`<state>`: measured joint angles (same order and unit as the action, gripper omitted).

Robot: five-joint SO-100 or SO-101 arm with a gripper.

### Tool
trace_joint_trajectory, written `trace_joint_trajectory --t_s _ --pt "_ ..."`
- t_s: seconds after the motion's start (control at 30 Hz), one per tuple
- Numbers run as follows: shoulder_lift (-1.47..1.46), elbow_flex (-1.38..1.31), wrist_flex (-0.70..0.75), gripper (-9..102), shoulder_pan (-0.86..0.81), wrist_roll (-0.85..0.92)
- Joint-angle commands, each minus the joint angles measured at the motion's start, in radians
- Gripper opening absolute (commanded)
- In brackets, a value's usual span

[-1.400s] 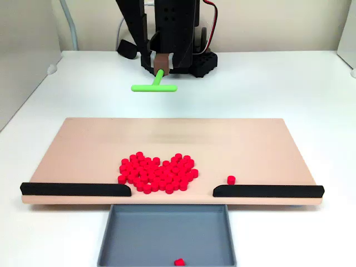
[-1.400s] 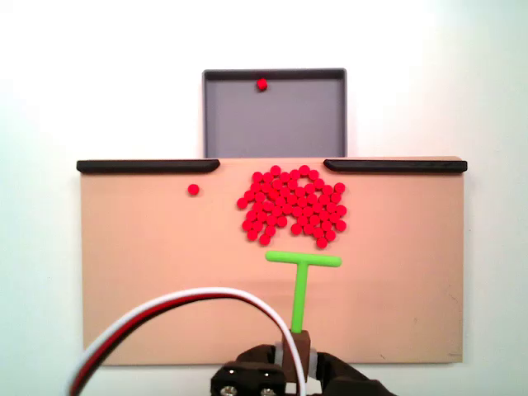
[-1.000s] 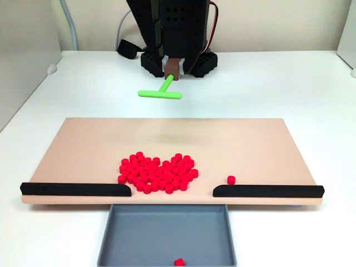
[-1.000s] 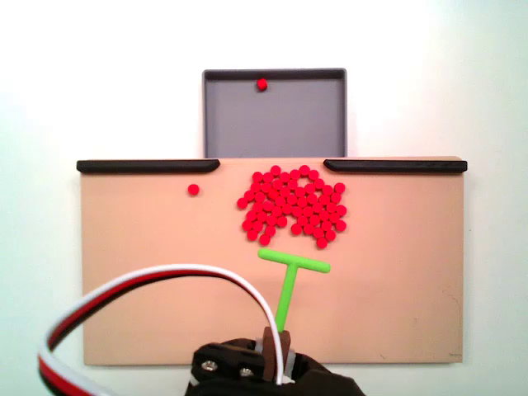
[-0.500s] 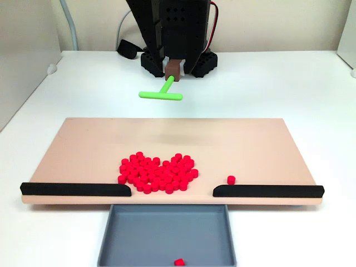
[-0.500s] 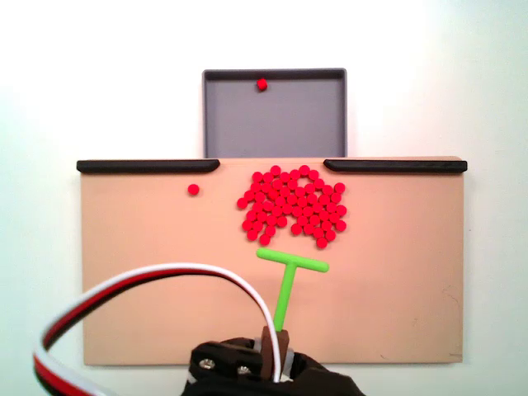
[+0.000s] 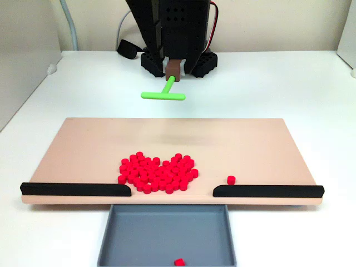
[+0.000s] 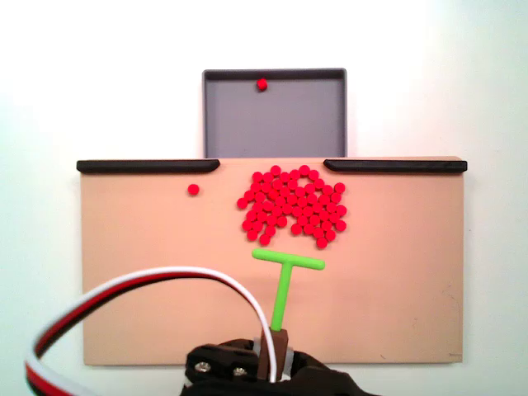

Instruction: Gather the left side granules

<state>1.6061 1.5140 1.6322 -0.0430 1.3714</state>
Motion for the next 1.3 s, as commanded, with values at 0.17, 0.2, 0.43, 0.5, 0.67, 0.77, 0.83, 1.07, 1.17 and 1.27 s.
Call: trace_joint_trajectory --t_s 0.17,0.2,0.43,0.5,0.67,0.77,0.83,1.07,1.17,1.27 --pt "0.018 -0.023 -0.002 0 0.012 0.006" --pt "0.018 -0.023 -0.002 0 0.012 0.008" --pt "0.012 -0.023 -0.003 0 0.023 0.011" --pt "0.009 -0.023 -0.003 0 0.029 0.009" --pt "0.009 -0.023 -0.003 0 0.038 0.005" --pt "0.012 -0.023 -0.003 0 0.046 -0.008" --pt "0.02 -0.023 0.003 0 0.051 -0.011" --pt "0.011 -0.023 -0.003 0 0.083 -0.072" --pt "0.012 -0.023 -0.003 0 0.092 -0.089" --pt "0.011 -0.023 -0.003 0 0.106 -0.114"
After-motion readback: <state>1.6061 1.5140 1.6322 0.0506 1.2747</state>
